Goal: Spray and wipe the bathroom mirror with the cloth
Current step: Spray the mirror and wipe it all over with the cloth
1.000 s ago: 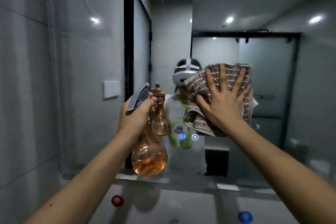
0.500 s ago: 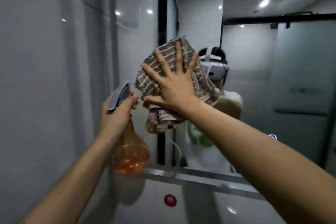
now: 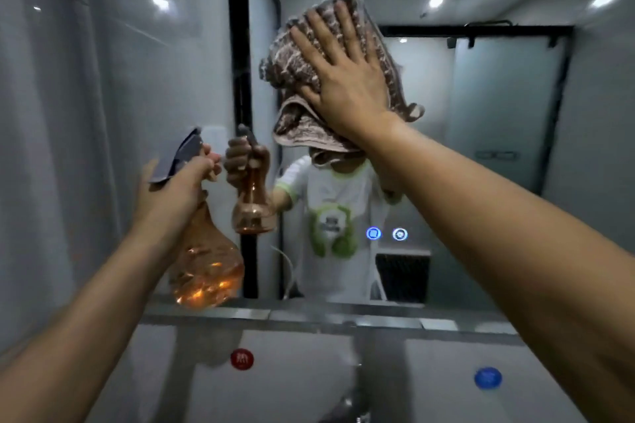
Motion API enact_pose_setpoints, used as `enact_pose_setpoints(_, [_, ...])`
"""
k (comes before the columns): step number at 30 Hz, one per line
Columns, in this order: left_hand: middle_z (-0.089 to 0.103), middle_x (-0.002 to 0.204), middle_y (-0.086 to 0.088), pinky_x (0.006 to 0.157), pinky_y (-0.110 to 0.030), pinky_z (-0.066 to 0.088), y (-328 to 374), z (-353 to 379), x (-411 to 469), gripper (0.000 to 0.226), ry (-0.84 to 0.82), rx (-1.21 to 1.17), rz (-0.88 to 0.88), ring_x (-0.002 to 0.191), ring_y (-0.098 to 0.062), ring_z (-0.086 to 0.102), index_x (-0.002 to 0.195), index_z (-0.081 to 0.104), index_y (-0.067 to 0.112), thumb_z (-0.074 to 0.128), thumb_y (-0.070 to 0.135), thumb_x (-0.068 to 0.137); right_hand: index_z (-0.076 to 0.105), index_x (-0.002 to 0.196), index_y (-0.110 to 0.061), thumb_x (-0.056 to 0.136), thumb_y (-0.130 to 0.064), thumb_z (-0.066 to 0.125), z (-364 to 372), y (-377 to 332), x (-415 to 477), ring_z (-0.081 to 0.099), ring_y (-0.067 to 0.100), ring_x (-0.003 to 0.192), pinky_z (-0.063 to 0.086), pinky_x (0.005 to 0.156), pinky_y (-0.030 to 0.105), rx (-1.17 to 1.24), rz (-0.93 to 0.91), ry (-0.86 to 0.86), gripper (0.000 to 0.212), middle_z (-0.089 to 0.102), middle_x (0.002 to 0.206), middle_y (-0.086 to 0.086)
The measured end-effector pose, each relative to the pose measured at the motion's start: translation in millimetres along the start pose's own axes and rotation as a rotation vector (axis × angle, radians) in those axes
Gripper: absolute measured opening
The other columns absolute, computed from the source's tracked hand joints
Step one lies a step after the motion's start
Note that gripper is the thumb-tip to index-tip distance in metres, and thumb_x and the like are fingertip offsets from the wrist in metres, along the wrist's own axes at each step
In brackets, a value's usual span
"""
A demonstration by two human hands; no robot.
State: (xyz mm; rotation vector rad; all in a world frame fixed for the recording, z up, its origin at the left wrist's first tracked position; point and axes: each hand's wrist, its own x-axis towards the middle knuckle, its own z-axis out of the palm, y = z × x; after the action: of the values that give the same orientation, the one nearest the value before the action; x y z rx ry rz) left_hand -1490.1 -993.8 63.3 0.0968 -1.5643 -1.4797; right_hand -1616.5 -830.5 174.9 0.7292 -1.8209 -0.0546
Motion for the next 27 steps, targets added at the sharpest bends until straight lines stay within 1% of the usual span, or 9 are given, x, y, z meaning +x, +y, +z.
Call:
enact_pose_setpoints(3, [0.069,0.098,0.003,0.068,-0.017,0.047,3.7,51.1,-17.6,0.013,-0.028,-0.043,0.001,0.092,-0.009,0.063,0.082,0.065,0.026,0.058,0.015,0.080,0.001,0.147,-0.028,0.091,-0.057,0.029,-4.4,61.0,-35.5,-0.010,0.027,0.142,-0.009,0.113,0.043,-0.010,0.084,-0.008,0.069,-0.004,0.157,0.001])
enact_pose_setpoints(6, [0.070,0.098,0.001,0.069,-0.021,0.046,10.8,104.0,-41.9,0.016,-0.063,-0.068,0.007,0.090,-0.011,0.063,0.082,0.065,0.027,0.057,0.013,0.079,0.005,0.147,-0.028,0.091,-0.054,0.034,-11.5,124.2,-80.7,-0.009,0.028,0.142,-0.012,0.112,0.039,0.010,0.142,0.003,0.069,-0.002,0.157,0.002])
enact_pose_setpoints(8, [0.072,0.087,0.007,0.073,-0.021,0.047,14.8,137.4,-59.9,0.017,-0.086,-0.098,0.029,0.087,-0.009,0.065,0.080,0.068,0.027,0.059,0.013,0.074,0.006,0.147,-0.027,0.091,-0.052,0.038,-14.4,161.5,-111.4,-0.009,0.028,0.142,-0.015,0.109,0.034,0.009,0.172,-0.008,0.069,-0.001,0.157,0.002])
enact_pose_setpoints(11, [0.070,0.061,0.019,0.056,-0.007,0.045,23.6,183.5,-88.4,0.024,-0.121,-0.144,0.063,0.067,0.006,0.064,0.075,0.066,0.024,0.057,0.002,0.081,0.000,0.146,-0.030,0.090,-0.052,0.038,-15.9,209.1,-152.0,-0.013,0.027,0.142,-0.017,0.109,0.034,-0.025,0.244,-0.065,0.071,-0.006,0.157,0.000])
enact_pose_setpoints(13, [0.069,0.057,0.022,0.052,-0.005,0.044,27.5,207.5,-105.8,0.029,-0.152,-0.164,0.063,0.060,0.010,0.063,0.074,0.064,0.024,0.054,0.000,0.084,-0.004,0.146,-0.030,0.091,-0.051,0.036,-16.7,232.6,-173.8,-0.016,0.026,0.141,-0.018,0.109,0.036,-0.053,0.288,-0.090,0.071,-0.009,0.156,0.000])
enact_pose_setpoints(15, [0.070,0.059,0.022,0.058,-0.008,0.048,28.3,224.7,-117.2,0.030,-0.159,-0.154,0.064,0.063,0.008,0.064,0.074,0.067,0.027,0.055,0.001,0.083,-0.009,0.144,-0.030,0.092,-0.052,0.034,-16.2,250.7,-190.8,-0.018,0.025,0.141,-0.020,0.108,0.036,-0.075,0.312,-0.108,0.071,-0.013,0.155,-0.001])
enact_pose_setpoints(18, [0.072,0.066,0.015,0.077,-0.031,0.053,29.8,243.6,-128.8,0.031,-0.183,-0.087,0.068,0.074,-0.006,0.067,0.070,0.071,0.030,0.058,0.003,0.079,-0.014,0.141,-0.033,0.092,-0.053,0.032,-16.1,267.9,-205.5,-0.020,0.023,0.140,-0.019,0.109,0.037,-0.079,0.314,-0.121,0.071,-0.016,0.155,-0.003])
enact_pose_setpoints(20, [0.072,0.069,0.011,0.085,-0.038,0.053,31.2,251.7,-134.4,0.028,-0.190,-0.084,0.071,0.081,-0.013,0.067,0.074,0.072,0.027,0.058,0.003,0.080,-0.014,0.141,-0.033,0.091,-0.055,0.030,-16.6,274.3,-208.5,-0.019,0.023,0.141,-0.016,0.111,0.041,-0.089,0.288,-0.128,0.070,-0.014,0.155,-0.003])
enact_pose_setpoints(27, [0.070,0.076,0.008,0.084,-0.034,0.050,40.8,257.9,-144.9,0.027,-0.242,-0.058,0.108,0.084,-0.012,0.065,0.085,0.069,0.023,0.056,0.000,0.084,-0.014,0.136,-0.036,0.092,-0.049,0.038,-13.2,288.7,-222.5,-0.024,0.015,0.136,-0.031,0.100,0.026,-0.060,0.292,-0.084,0.069,-0.023,0.144,-0.011])
